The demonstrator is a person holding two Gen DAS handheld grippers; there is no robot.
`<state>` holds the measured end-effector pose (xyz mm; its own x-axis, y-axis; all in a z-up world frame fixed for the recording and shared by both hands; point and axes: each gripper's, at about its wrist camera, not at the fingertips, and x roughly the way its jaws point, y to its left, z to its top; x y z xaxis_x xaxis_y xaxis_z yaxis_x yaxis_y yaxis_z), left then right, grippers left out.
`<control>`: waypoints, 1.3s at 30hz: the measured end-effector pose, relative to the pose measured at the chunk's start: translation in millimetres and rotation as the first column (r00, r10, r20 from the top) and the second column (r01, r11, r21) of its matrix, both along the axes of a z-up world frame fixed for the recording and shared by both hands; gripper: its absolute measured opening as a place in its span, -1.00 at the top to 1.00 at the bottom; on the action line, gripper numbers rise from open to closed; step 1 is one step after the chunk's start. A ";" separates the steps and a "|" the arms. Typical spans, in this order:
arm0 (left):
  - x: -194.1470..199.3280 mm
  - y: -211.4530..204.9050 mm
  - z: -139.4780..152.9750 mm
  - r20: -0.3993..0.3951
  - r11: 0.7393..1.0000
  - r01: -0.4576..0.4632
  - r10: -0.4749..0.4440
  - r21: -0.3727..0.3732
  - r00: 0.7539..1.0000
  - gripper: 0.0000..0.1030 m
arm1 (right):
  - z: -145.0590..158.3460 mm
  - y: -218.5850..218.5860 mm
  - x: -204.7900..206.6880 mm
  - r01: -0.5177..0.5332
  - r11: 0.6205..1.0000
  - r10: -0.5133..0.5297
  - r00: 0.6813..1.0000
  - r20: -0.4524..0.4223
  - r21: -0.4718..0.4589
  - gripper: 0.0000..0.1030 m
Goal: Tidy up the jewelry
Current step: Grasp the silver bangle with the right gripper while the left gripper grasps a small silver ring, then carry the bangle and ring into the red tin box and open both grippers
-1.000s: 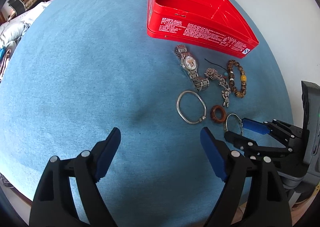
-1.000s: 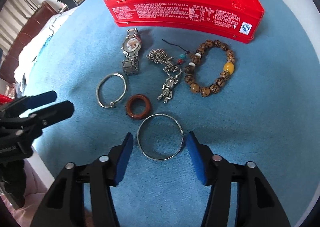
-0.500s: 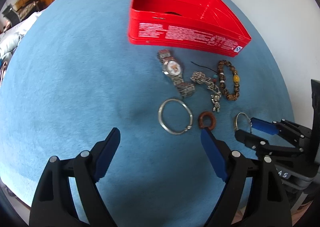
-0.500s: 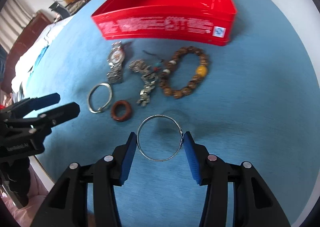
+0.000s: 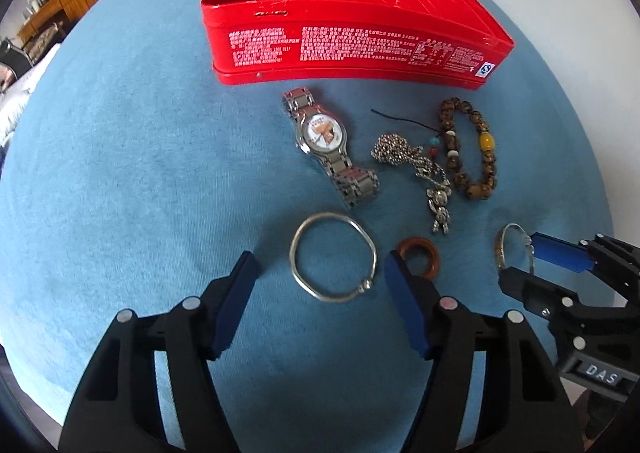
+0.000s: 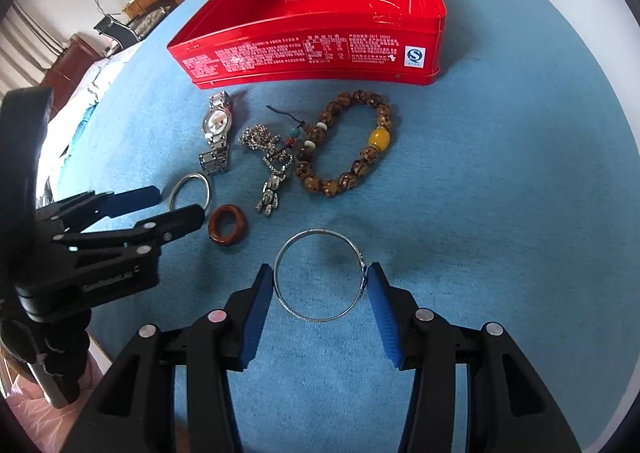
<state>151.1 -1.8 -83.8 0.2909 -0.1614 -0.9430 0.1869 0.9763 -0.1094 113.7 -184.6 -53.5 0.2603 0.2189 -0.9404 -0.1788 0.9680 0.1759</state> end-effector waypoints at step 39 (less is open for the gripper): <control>-30.0 32.8 18.5 0.059 0.999 -0.034 0.036 -0.034 0.998 0.13 | 12.1 26.5 -0.4 -0.038 0.999 0.038 0.999 0.023 -0.003 0.05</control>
